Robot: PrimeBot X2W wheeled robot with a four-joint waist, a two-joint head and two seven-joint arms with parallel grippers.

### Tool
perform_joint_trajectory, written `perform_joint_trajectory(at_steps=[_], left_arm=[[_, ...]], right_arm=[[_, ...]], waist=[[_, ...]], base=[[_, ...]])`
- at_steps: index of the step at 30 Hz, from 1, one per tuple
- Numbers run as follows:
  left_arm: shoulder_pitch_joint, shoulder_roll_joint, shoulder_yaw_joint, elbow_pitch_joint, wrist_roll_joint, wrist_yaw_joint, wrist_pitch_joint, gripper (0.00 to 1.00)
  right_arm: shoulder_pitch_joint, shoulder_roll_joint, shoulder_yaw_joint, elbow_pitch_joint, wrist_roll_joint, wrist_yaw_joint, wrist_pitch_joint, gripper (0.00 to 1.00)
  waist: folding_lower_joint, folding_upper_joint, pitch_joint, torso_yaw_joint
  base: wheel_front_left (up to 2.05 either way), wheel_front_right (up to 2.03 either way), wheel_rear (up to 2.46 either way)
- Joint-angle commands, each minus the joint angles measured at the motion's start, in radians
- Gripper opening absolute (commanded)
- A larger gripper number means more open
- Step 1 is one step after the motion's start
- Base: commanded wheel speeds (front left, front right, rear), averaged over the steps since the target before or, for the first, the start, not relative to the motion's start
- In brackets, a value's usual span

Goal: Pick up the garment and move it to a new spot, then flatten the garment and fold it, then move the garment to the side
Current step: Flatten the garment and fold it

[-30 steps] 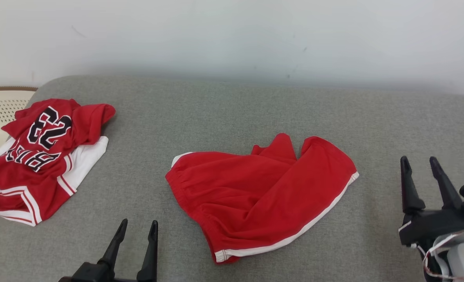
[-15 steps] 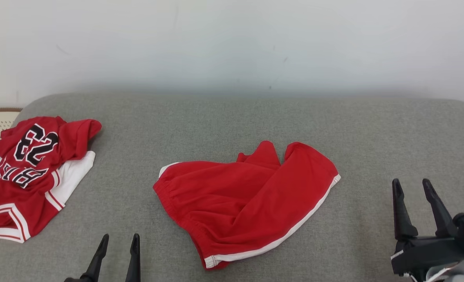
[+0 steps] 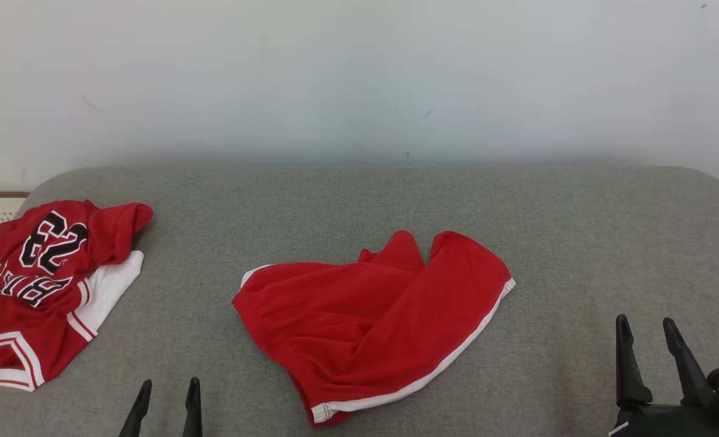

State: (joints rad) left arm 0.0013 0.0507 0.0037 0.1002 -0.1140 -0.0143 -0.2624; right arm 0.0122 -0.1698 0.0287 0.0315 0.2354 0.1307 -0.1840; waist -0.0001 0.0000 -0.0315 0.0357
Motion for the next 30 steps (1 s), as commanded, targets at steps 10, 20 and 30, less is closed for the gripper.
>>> perform_joint_trajectory(at_steps=[10,20,30], left_arm=[[0.011,0.007,0.006,0.022,0.027,0.006,-0.004,1.00],[0.002,0.018,-0.010,0.045,0.045,0.003,-0.004,1.00],[-0.006,0.015,-0.020,0.051,0.032,0.000,-0.004,1.00]], right_arm=[[0.017,-0.004,0.022,-0.016,0.016,0.000,0.043,1.00],[0.019,-0.017,0.034,-0.014,0.030,0.000,0.062,1.00],[0.017,-0.016,0.033,-0.007,0.030,0.000,0.065,1.00]], waist=[[0.0001,0.0000,-0.006,-0.006],[0.0001,0.0000,-0.004,-0.004],[0.0001,0.0000,-0.003,0.003]], base=[[0.00,0.00,0.00],[0.00,0.00,0.00],[0.00,0.00,0.00]])
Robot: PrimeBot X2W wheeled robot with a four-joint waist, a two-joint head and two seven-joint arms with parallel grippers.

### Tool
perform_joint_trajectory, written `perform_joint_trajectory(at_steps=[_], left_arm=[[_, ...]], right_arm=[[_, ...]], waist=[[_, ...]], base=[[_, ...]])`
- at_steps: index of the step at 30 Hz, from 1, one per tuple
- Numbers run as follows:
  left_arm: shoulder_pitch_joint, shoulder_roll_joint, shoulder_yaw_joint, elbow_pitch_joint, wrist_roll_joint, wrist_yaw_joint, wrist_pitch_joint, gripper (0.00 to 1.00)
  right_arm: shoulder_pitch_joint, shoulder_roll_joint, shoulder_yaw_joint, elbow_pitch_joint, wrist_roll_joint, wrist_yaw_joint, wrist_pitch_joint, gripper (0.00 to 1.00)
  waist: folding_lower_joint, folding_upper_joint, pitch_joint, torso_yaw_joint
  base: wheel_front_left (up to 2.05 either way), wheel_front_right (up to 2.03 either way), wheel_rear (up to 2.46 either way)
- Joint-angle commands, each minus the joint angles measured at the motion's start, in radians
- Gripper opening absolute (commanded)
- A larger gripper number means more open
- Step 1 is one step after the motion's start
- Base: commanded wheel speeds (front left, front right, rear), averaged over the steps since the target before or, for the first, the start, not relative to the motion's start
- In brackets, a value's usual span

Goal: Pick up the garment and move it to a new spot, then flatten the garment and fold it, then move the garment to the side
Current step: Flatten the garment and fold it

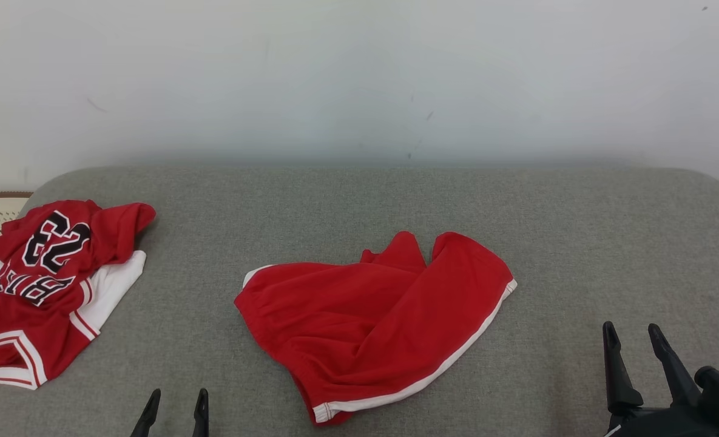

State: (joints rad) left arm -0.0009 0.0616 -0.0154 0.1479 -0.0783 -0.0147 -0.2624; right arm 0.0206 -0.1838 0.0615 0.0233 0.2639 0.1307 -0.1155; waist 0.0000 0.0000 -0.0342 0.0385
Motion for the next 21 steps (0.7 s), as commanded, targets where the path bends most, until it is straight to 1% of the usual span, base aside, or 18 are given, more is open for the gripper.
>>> perform_joint_trajectory(at_steps=[1,11,16,21], left_arm=[[-0.004,0.003,-0.001,0.004,-0.004,0.000,-0.004,1.00],[-0.005,0.002,-0.004,-0.001,-0.010,0.001,-0.004,1.00],[-0.015,-0.003,-0.023,0.010,-0.035,-0.022,-0.004,1.00],[-0.037,-0.006,-0.097,0.058,-0.036,-0.058,-0.004,1.00]], right_arm=[[0.010,-0.002,0.000,0.001,0.002,0.000,-0.003,1.00],[0.009,-0.006,0.001,0.006,0.006,0.000,-0.004,1.00],[-0.007,-0.014,0.012,0.017,0.013,0.000,0.015,1.00],[-0.058,-0.053,0.045,0.073,0.029,0.000,0.039,1.00]], waist=[[0.0000,0.0000,0.000,0.001],[0.0000,0.0000,0.005,0.009],[0.0000,0.0000,0.012,0.014],[0.0000,0.0000,0.026,0.021]], base=[[0.00,0.00,0.00],[0.00,0.00,0.00],[0.00,0.00,0.00],[0.00,0.00,0.00]])
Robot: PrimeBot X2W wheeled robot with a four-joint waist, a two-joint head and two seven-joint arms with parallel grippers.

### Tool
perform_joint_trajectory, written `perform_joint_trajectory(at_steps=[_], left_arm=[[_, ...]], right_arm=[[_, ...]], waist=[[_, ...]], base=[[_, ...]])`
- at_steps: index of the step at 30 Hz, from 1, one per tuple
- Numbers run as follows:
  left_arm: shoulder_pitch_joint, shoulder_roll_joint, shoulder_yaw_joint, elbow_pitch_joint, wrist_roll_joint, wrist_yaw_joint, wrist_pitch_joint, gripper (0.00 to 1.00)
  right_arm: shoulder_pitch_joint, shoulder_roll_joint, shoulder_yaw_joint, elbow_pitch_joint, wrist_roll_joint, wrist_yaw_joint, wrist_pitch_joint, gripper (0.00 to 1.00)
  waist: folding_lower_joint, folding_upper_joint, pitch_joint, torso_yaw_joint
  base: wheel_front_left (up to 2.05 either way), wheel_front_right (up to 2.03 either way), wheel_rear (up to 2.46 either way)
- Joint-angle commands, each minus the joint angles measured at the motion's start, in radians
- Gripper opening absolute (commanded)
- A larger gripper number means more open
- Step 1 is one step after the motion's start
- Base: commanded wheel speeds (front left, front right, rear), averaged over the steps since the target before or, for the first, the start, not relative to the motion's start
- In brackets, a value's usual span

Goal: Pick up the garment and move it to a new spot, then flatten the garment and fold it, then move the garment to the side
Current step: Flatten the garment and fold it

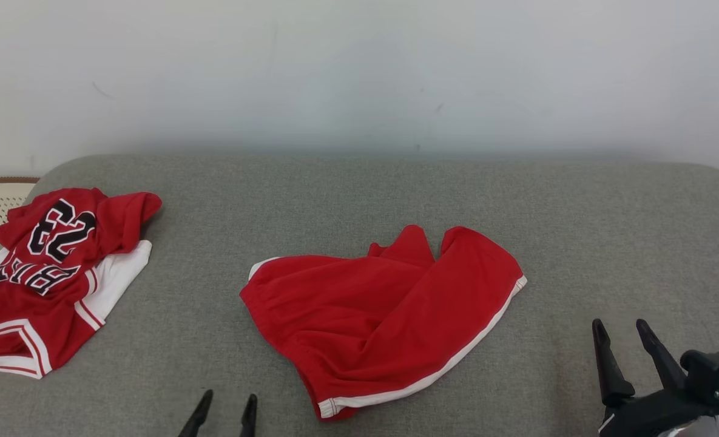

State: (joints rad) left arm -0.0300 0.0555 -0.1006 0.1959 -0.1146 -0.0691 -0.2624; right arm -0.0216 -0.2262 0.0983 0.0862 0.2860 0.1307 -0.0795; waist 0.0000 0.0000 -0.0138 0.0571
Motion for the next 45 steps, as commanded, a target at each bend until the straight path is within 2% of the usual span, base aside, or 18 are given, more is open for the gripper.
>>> perform_joint_trajectory(at_steps=[1,4,10,18,30,39,40,41,42,45], left_arm=[[-0.013,-0.001,-0.029,0.020,-0.003,-0.009,-0.004,1.00],[-0.023,-0.002,-0.070,0.041,-0.008,-0.018,-0.004,1.00],[-0.077,-0.004,-0.180,0.106,-0.038,-0.035,-0.004,1.00],[-0.173,-0.004,-0.316,0.161,-0.092,-0.033,-0.004,1.00],[-0.235,-0.004,-0.416,0.205,-0.110,-0.016,-0.004,1.00],[-0.260,-0.004,-0.443,0.205,-0.121,-0.010,-0.004,1.00],[-0.263,-0.004,-0.447,0.205,-0.124,-0.010,-0.004,0.98],[-0.265,-0.004,-0.451,0.206,-0.125,-0.011,-0.004,0.16],[-0.267,-0.004,-0.455,0.206,-0.123,-0.011,-0.004,0.00],[-0.275,-0.004,-0.461,0.204,-0.126,-0.009,-0.004,0.00]], right_arm=[[-0.028,-0.023,0.019,0.028,0.007,0.000,0.010,1.00],[-0.061,-0.040,0.038,0.066,0.017,0.000,0.017,1.00],[-0.195,-0.080,0.111,0.219,0.049,0.000,0.022,1.00],[-0.410,-0.108,0.272,0.450,0.102,0.000,0.015,1.00],[-0.636,-0.110,0.432,0.728,0.162,0.000,-0.022,1.00],[-0.735,-0.094,0.524,0.874,0.227,0.000,-0.048,1.00],[-0.742,-0.093,0.533,0.886,0.234,0.000,-0.052,0.83],[-0.749,-0.092,0.541,0.896,0.240,0.000,-0.057,0.28],[-0.752,-0.091,0.550,0.904,0.246,0.000,-0.062,0.00],[-0.761,-0.093,0.575,0.927,0.266,0.000,-0.078,0.00]], waist=[[0.0000,0.0000,0.010,0.004],[0.0000,0.0000,0.021,0.007],[0.0000,0.0000,0.075,0.011],[0.0000,0.0000,0.154,0.023],[0.0000,0.0000,0.207,0.045],[0.0000,0.0000,0.227,0.068],[0.0000,0.0000,0.229,0.070],[0.0000,0.0000,0.230,0.072],[0.0000,0.0000,0.231,0.073],[0.0000,0.0000,0.230,0.075]], base=[[0.00,0.00,0.00],[0.00,0.00,0.00],[0.00,0.00,0.00],[0.00,0.00,0.00],[0.00,0.00,0.00],[0.00,0.00,0.00],[0.00,0.00,0.00],[0.00,0.00,0.00],[0.00,0.00,0.00],[0.00,0.00,0.00]])
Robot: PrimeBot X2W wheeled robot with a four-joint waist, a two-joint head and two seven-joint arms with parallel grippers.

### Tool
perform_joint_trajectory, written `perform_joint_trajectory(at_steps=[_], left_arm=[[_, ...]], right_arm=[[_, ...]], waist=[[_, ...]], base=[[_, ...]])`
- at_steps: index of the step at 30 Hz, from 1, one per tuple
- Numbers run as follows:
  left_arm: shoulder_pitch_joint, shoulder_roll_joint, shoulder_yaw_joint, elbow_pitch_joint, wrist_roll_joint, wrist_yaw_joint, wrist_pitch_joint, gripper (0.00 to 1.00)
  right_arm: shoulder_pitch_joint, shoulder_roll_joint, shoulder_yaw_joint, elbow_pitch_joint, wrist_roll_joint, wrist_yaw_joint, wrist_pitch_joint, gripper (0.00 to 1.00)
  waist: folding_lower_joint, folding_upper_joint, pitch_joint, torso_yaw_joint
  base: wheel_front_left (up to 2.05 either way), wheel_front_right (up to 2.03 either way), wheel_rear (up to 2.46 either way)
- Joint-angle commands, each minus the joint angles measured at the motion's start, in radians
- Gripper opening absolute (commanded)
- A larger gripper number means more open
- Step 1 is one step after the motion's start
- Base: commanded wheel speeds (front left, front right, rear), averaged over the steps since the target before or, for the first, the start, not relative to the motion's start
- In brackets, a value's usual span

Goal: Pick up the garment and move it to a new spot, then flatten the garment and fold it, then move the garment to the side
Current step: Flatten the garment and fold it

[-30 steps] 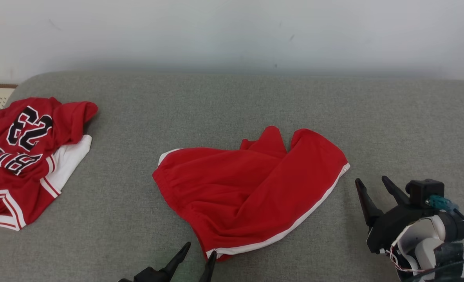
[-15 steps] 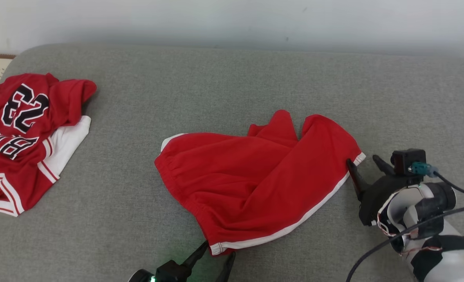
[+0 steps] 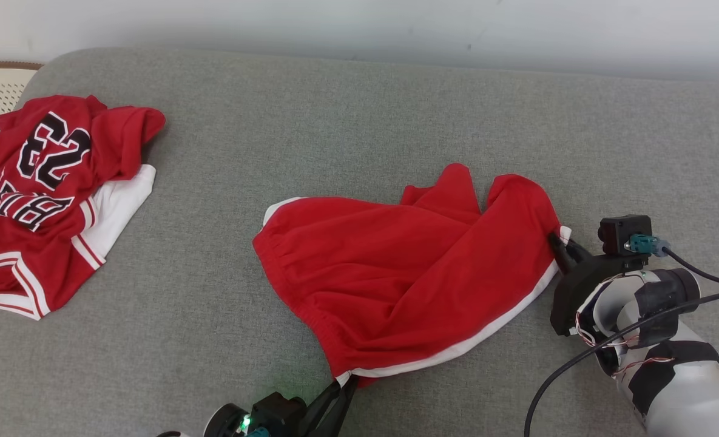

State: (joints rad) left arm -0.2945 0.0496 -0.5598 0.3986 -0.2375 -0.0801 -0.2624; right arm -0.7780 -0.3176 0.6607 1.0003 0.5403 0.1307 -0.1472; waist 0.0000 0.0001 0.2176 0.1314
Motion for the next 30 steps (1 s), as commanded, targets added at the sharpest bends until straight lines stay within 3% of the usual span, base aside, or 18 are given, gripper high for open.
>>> perform_joint_trajectory(at_steps=[1,14,24,30], left_arm=[[-0.011,0.002,-0.002,-0.002,-0.003,0.004,-0.004,0.00],[0.044,0.016,0.074,-0.040,0.021,0.021,-0.004,0.00],[0.061,0.111,0.184,-0.157,0.055,0.041,-0.004,0.00],[0.013,0.176,0.195,-0.199,0.080,0.021,0.004,0.00]], right_arm=[[-0.005,-0.003,0.021,0.018,0.019,0.000,-0.017,0.00],[0.057,-0.034,0.098,-0.050,0.132,0.000,-0.103,0.00],[0.160,-0.119,0.143,-0.272,0.264,0.000,-0.103,0.00],[0.190,-0.172,0.132,-0.433,0.319,-0.001,-0.058,0.00]], waist=[[0.0000,-0.0001,-0.003,0.000],[0.0000,-0.0001,-0.088,-0.033],[0.0000,-0.0001,-0.170,-0.078],[0.0000,-0.0001,-0.174,-0.118]], base=[[0.00,0.00,0.00],[0.00,0.00,0.00],[0.00,0.00,0.00],[0.00,0.00,0.00]])
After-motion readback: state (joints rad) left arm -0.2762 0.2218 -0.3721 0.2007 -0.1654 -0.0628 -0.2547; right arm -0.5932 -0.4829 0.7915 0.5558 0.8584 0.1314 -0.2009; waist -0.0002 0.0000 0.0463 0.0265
